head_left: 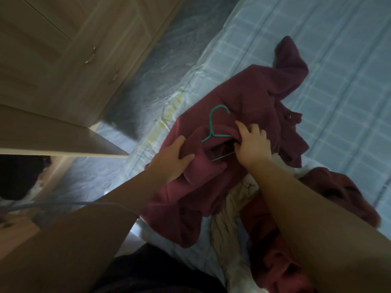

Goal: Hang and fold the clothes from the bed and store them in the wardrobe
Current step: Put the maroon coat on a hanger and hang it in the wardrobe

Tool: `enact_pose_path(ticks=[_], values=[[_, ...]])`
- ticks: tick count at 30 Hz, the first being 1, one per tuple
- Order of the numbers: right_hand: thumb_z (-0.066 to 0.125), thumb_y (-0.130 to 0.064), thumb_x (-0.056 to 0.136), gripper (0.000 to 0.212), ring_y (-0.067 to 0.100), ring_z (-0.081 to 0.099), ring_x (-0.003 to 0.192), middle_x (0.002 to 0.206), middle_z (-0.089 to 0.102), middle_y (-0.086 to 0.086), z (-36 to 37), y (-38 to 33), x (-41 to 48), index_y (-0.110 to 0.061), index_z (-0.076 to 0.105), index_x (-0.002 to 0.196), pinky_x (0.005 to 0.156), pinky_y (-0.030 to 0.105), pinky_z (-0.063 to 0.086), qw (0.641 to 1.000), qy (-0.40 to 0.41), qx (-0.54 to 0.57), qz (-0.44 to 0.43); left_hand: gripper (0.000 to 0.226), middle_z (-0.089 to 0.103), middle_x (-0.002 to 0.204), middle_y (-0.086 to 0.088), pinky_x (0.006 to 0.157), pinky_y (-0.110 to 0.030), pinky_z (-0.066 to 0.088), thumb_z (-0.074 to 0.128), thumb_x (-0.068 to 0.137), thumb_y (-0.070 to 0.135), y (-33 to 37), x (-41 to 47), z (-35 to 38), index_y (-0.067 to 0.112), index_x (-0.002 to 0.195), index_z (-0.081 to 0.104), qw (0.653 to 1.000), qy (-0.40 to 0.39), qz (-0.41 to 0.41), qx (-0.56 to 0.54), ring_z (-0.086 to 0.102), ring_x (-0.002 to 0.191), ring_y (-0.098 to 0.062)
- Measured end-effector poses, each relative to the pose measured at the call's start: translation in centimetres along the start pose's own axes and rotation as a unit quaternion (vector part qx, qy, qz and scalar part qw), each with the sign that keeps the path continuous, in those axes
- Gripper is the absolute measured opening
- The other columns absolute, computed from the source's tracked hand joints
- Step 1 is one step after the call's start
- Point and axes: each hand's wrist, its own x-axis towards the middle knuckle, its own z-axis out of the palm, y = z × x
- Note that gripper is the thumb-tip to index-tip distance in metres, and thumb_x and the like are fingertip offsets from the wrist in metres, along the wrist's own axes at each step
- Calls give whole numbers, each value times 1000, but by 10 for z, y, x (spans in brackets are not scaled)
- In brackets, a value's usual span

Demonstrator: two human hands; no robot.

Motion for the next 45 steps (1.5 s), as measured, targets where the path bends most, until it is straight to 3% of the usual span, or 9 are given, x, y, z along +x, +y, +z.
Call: enact_pose_path(ticks=[3, 8, 16, 23, 27, 33, 38, 42, 45], values=[[53, -20, 90, 52, 38, 47, 104, 127, 38, 12, -12, -9, -14, -29, 46, 141, 87, 52, 50, 998, 32, 53, -4, 48, 66, 102, 17, 88, -42, 53, 52, 74, 69, -1, -16, -13, 48, 116, 41, 999, 28, 12, -9, 66, 94, -17], [57, -16, 86, 54, 42, 60, 85, 122, 39, 13, -48, -37, -60, -26, 47, 138, 75, 42, 47, 987, 103, 118, 36, 64, 64, 122, 12, 101, -44, 48, 59, 73, 64, 8, -37, -27, 47, 132, 39, 993, 43, 41, -101, 63, 114, -16], [60, -23, 82, 69, 40, 57, 108, 130, 39, 10, -103, -94, -168, -29, 37, 147, 95, 39, 45, 956, 147, 241, 84, 39, 68, 108, 10, 79, -34, 47, 56, 86, 48, 52, -95, -73, 43, 123, 44, 988, 57, 146, -16, 65, 98, -20], [59, -26, 80, 74, 30, 56, 111, 132, 40, 5, -158, -120, -248, -35, 33, 148, 91, 32, 43, 937, 205, 273, 73, 47, 69, 107, 14, 89, -37, 51, 59, 73, 53, 76, -176, -125, 53, 119, 46, 961, 172, 187, -108, 65, 102, -19], [56, -23, 75, 73, 17, 56, 99, 125, 42, -4, -204, -127, -301, -41, 41, 144, 93, 40, 53, 918, 261, 296, 25, 52, 69, 112, 18, 88, -32, 50, 60, 73, 55, 83, -240, -147, 48, 124, 51, 938, 239, 222, -116, 65, 105, -12], [54, -10, 79, 64, 6, 66, 77, 107, 43, -17, -238, -135, -423, -47, 56, 131, 55, 29, 60, 851, 310, 415, -88, 46, 70, 109, 17, 90, -33, 51, 66, 76, 42, 114, -370, -168, 46, 120, 54, 895, 298, 316, -106, 65, 104, -11], [61, -4, 89, 61, 17, 71, 85, 120, 51, 9, -279, -135, -505, -35, 51, 140, 66, 33, 62, 783, 316, 512, -161, 44, 69, 110, 20, 94, -34, 51, 63, 76, 47, 145, -471, -187, 46, 119, 56, 866, 327, 364, -103, 65, 105, -7], [60, 3, 93, 75, 10, 69, 83, 110, 52, 8, -312, -138, -552, -32, 31, 153, 83, 28, 59, 801, 232, 502, -228, 41, 70, 110, 17, 94, -37, 52, 64, 79, 47, 161, -540, -222, 45, 119, 57, 843, 376, 378, -71, 65, 103, -9], [48, 10, 96, 63, 9, 68, 74, 102, 58, 8, -344, -142, -586, -24, 41, 149, 69, 25, 59, 823, 211, 453, -271, 36, 70, 112, 12, 94, -35, 51, 70, 85, 37, 163, -587, -248, 35, 121, 62, 832, 413, 368, -37, 65, 105, -13]])
